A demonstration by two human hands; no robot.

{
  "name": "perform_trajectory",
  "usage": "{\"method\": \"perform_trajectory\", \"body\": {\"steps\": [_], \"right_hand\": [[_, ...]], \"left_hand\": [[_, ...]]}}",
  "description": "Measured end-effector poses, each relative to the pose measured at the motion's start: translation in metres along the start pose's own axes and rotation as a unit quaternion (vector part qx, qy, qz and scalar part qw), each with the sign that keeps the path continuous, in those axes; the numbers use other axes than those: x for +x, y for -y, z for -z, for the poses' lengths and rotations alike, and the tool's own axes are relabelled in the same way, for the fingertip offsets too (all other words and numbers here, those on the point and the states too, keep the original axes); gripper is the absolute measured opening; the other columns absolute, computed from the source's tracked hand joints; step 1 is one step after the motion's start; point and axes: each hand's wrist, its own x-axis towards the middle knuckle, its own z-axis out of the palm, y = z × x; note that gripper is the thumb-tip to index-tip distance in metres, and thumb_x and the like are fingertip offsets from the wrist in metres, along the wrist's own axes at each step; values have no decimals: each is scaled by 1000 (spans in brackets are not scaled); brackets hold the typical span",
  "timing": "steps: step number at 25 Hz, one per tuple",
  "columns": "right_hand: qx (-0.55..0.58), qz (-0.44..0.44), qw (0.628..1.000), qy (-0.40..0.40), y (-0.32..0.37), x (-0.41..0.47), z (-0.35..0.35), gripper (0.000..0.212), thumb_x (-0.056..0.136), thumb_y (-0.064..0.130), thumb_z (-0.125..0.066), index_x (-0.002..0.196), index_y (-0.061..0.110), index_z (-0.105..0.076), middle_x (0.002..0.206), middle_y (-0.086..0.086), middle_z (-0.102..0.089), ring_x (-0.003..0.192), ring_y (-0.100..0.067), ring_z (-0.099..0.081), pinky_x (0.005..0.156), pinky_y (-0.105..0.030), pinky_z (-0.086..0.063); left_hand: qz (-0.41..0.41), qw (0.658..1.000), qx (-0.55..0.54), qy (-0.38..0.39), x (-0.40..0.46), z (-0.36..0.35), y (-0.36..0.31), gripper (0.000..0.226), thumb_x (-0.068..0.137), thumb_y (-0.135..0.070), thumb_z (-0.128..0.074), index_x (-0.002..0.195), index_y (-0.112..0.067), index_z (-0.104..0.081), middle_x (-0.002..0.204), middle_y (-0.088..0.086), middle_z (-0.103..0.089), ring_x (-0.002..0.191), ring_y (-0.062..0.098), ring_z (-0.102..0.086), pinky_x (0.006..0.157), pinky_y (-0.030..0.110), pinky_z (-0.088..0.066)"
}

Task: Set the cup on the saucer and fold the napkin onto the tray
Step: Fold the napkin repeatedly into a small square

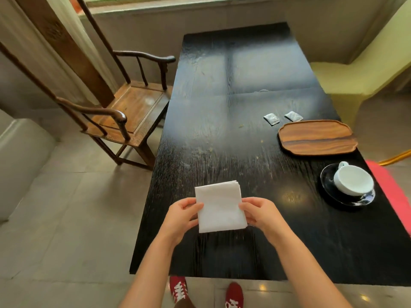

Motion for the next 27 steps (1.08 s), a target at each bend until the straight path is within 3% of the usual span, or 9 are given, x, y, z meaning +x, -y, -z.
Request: {"method": "perform_trajectory", "body": {"steps": [7,14,20,27], "right_hand": [[6,30,999,-36,25,-33,10,12,89,10,-56,92,14,-67,95,-7,-70,90,-20,-67,73,-32,-56],[43,-16,993,-107,9,-55,11,13,88,8,-57,98,8,-65,101,-11,-68,93,-22,-66,72,-32,-57],[62,-34,986,-148,-2,-58,29,12,88,6,-57,97,8,-64,102,-10,-67,95,-23,-65,75,-32,-57],[63,-56,988,-130,-1,-26,84,16,86,2,-56,100,4,-64,100,-12,-69,91,-22,-67,64,-26,-55]], "left_hand": [[-24,996,11,85,-15,-2,-17,28,87,-11,-60,114,-10,-62,109,8,-70,101,19,-67,87,40,-54],[6,988,31,152,-14,-10,-14,30,85,1,-57,111,-13,-64,107,6,-71,99,18,-67,82,34,-55],[22,991,32,131,-3,-35,-4,31,84,0,-60,113,-12,-63,106,8,-71,98,19,-67,77,32,-56],[33,995,24,93,25,-88,-4,26,83,0,-61,106,-9,-66,98,7,-74,93,19,-69,74,31,-56]]}}
